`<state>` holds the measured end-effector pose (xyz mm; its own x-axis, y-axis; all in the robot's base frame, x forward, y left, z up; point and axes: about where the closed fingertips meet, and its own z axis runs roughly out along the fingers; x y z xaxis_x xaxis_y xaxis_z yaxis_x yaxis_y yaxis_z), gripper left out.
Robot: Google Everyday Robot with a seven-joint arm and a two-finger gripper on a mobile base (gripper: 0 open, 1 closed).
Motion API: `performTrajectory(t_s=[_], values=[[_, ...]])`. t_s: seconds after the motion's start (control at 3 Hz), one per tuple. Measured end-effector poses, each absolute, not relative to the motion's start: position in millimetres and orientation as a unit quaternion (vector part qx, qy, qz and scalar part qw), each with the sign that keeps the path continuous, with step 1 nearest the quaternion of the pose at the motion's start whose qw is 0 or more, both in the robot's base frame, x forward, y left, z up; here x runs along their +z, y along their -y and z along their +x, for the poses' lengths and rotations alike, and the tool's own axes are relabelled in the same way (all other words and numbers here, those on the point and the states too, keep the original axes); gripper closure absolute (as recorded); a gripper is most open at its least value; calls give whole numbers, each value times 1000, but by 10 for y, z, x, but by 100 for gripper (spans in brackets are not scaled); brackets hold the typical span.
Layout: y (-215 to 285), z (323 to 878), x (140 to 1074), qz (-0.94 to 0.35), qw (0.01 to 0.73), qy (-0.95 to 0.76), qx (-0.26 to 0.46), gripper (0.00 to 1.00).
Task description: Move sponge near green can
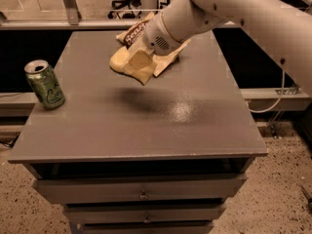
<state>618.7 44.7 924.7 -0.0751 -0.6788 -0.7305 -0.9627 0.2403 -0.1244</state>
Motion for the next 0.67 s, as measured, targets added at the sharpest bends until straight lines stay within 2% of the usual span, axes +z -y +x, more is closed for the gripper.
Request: performTrajectory(t_s=[0.67], values=[[-1227, 6333, 9004, -605, 349, -675, 237, 100]])
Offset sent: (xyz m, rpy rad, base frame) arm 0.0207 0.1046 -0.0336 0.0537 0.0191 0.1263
